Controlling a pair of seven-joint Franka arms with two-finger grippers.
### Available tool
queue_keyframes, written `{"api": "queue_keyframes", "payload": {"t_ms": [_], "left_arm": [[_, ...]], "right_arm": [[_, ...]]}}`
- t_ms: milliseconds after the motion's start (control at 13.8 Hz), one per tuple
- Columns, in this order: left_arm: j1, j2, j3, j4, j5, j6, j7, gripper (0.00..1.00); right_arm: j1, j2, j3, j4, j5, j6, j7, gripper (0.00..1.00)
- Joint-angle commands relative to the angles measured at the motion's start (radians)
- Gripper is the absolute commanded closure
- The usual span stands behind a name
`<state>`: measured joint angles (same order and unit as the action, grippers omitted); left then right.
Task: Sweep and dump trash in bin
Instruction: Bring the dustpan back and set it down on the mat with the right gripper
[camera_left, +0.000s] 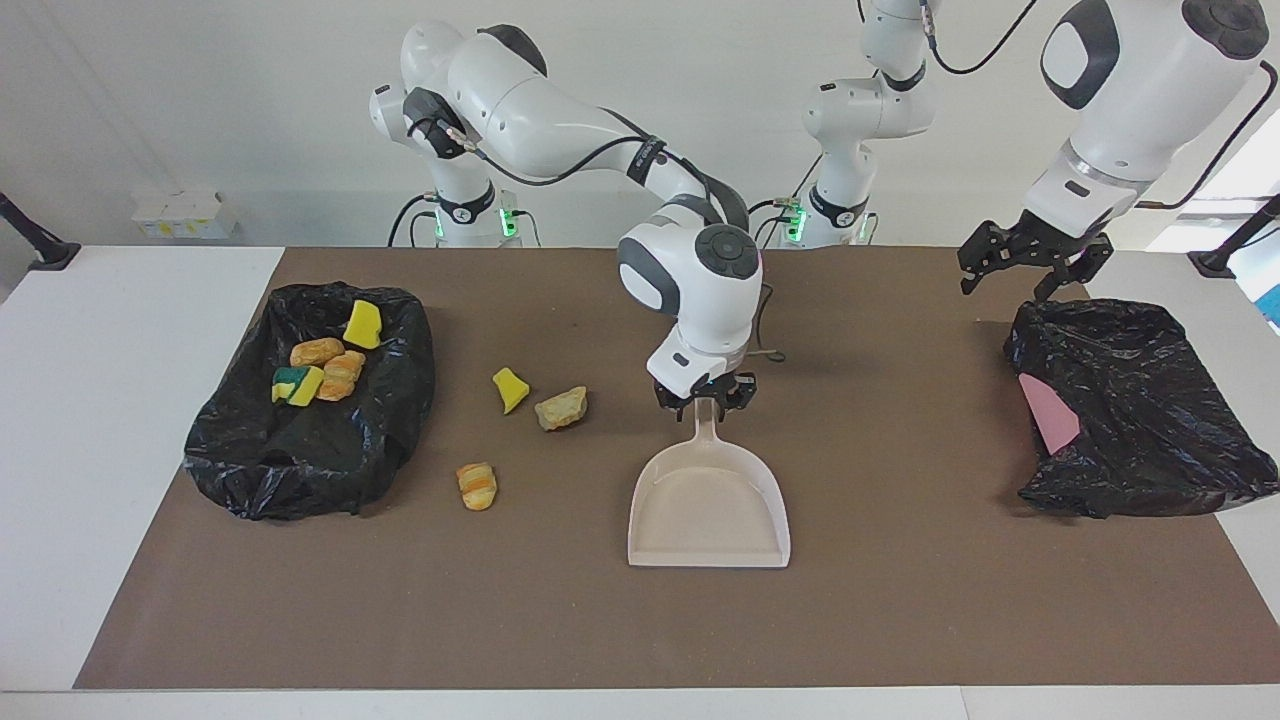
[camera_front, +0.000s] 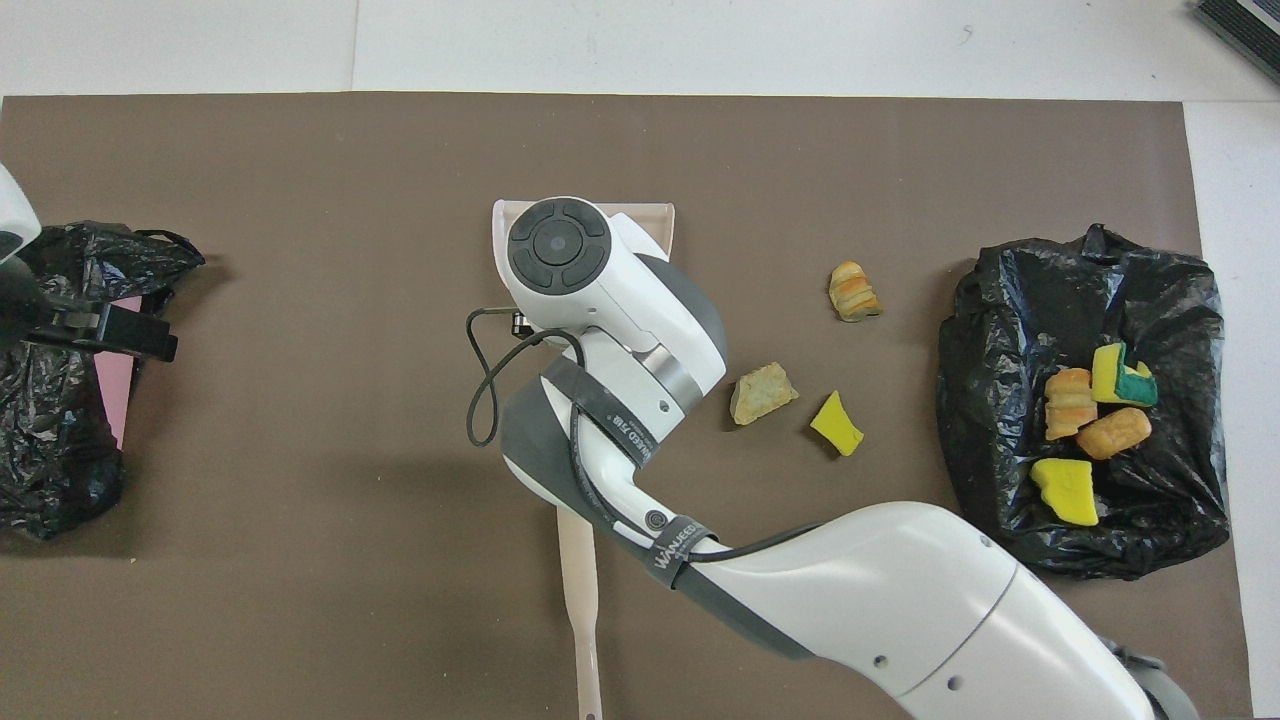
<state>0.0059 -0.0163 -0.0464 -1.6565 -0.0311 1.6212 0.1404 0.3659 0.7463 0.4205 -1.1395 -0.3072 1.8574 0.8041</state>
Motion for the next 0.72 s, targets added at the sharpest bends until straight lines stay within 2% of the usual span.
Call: {"api": "queue_keyframes", "payload": {"t_ms": [0,145,217,579,651], "left_arm": [[-0.009,-0.022,0.003,-0.029,0.008,0.023,-0.008,0.00],[-0.009,-0.021,0.003,-0.028,0.008,0.038,-0.007,0.00],[-0.009,-0.021,0.003,-0.029,0.007,0.045,-0.007,0.00],[-0.011,-0.019,0.003,-0.035,0.007,0.042,-0.007,0.00],[-0.020,-0.017,0.003,-0.043,0.007,0.043,-0.007,0.00]], "right_arm": [[-0.027,-0.108,0.006,-0.054,0.030,-0.044,-0.033,0.11],[-0.054,-0.192,0.015,-0.120,0.068,-0.047,-0.033,0.07],[-0.059,-0.235,0.014,-0.156,0.109,-0.049,-0.031,0.00],[-0.059,-0.382,0.014,-0.265,0.135,-0.148,-0.014,0.00],[-0.050,-0.415,0.015,-0.316,0.154,-0.145,-0.013,0.00]]}}
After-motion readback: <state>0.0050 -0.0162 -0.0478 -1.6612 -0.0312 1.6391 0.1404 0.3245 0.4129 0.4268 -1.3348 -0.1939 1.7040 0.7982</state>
